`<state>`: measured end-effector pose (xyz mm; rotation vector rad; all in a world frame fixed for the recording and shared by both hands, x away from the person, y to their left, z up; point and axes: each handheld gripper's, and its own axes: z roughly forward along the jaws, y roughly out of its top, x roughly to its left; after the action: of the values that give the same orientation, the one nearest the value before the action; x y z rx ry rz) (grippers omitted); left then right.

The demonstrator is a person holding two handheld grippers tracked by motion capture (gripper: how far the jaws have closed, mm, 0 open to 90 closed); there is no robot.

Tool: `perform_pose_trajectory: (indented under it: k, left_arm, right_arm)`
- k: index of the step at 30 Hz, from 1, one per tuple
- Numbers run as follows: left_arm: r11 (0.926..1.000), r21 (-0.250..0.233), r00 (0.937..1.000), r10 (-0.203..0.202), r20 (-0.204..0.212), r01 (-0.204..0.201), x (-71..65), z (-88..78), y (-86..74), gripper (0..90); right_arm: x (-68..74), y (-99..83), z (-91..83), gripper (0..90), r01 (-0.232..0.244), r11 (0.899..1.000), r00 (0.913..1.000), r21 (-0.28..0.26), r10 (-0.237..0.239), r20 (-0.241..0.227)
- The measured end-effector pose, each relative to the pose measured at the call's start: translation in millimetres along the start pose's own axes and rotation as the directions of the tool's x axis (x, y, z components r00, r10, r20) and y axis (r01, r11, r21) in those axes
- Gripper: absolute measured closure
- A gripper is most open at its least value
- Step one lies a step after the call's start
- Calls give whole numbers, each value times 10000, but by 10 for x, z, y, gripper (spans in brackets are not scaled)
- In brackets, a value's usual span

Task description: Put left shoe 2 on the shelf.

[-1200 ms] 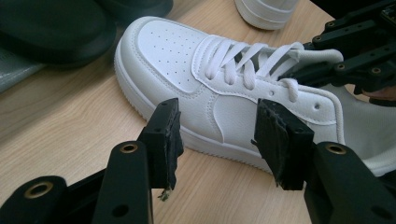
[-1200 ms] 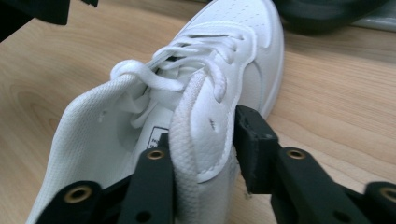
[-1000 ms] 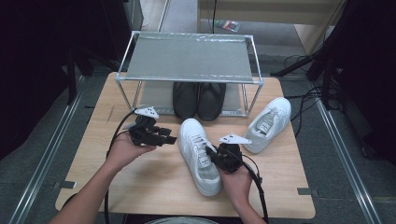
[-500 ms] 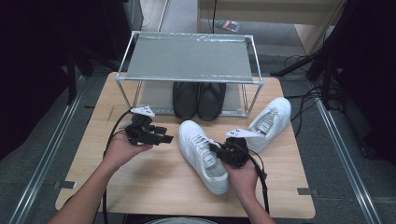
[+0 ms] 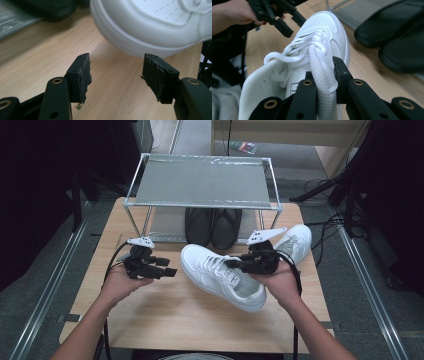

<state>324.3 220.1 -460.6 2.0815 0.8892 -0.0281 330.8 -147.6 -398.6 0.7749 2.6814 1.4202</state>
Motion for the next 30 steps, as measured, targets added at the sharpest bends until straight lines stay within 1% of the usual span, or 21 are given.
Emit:
perform_pose_trajectory:
  k: [1, 2, 3, 4, 7, 8, 9, 10, 11, 13, 14, 15, 16, 20, 22, 23, 24, 25, 26, 30]
  left_arm:
    - [10000, 22, 10000, 73, -14, -73, -4, -16, -14, 383]
    - [9999, 52, 9998, 160, -144, -159, -8, -33, -24, 379]
    - [9997, 29, 9995, 241, -216, -241, -6, -65, -44, 380]
    - [9997, 7, 9995, 231, -212, -231, -2, -95, -61, 379]
    - [9998, -118, 9997, 171, -169, -173, 16, -163, -118, 376]
    - [9998, -136, 9998, 135, -164, -137, 23, -186, -146, 376]
    - [9998, -158, 9998, 132, -128, -134, 33, -198, -161, 376]
    - [9998, -156, 9999, 85, -110, -87, 37, -214, -184, 375]
    - [9998, -164, 9999, 74, -78, -75, 40, -224, -199, 375]
    - [9999, -155, 9999, 57, -85, -58, 42, -241, -219, 375]
    - [9998, -174, 10000, 61, -52, -62, 46, -246, -229, 375]
    - [9999, -156, 10000, 65, -58, -66, 48, -248, -235, 375]
    - [9998, -164, 9999, 65, -92, -67, 49, -247, -239, 376]
    - [9999, -154, 9999, -13, -145, 11, 59, -240, -241, 376]
    - [9999, -163, 9999, -56, -151, 53, 68, -232, -243, 377]
    - [9999, -153, 9999, -63, -125, 61, 71, -233, -242, 377]
    - [9999, -141, 9999, -60, -98, 59, 75, -234, -240, 377]
    - [9999, -118, 9999, -61, -120, 60, 75, -232, -239, 377]
    - [9999, -106, 9999, -75, -126, 74, 73, -229, -237, 377]
    - [9999, 28, 9999, -119, -101, 119, 74, -220, -232, 378]
  right_arm:
    - [-18, 44, -25, 837, 75, 10000, 9997, 21, -75, -241]
    - [-27, 86, -49, 838, 239, 9997, 9990, 18, -238, -368]
    - [-39, 122, -66, 837, 279, 9996, 9984, 23, -278, -486]
    - [-47, 181, -93, 837, 252, 9997, 9981, 58, -249, -568]
    - [-50, 306, -153, 837, 557, 9984, 9959, -63, -560, -711]
    - [-60, 354, -177, 837, 582, 9983, 9945, -28, -582, -868]
    - [-82, 416, -204, 837, 706, 9975, 9917, 11, -700, -1079]
    - [-97, 454, -220, 837, 654, 9978, 9899, 54, -642, -1264]
    - [-114, 514, -242, 837, 759, 9971, 9866, 111, -735, -1454]
    - [-126, 595, -270, 837, 1037, 9946, 9825, 107, -1007, -1567]
    - [-129, 637, -290, 837, 1171, 9931, 9818, 39, -1152, -1507]
    - [-147, 689, -314, 837, 1147, 9934, 9811, -52, -1141, -1561]
    - [-165, 733, -338, 837, 1185, 9928, 9811, -147, -1194, -1520]
    - [-261, 933, -443, 837, 761, 9951, 9786, -631, -867, -1865]
    - [-261, 1047, -486, 836, 701, 9949, 9820, -729, -817, -1701]
    - [-255, 1098, -501, 837, 856, 9928, 9842, -844, -974, -1476]
    - [-250, 1135, -513, 837, 829, 9928, 9866, -867, -940, -1337]
    - [-257, 1181, -519, 837, 725, 9929, 9894, -948, -836, -1185]
    - [-274, 1237, -521, 836, 527, 9935, 9935, -1007, -623, -951]
    - [-322, 1402, -511, 836, 190, 9894, 9988, -1441, -254, -424]
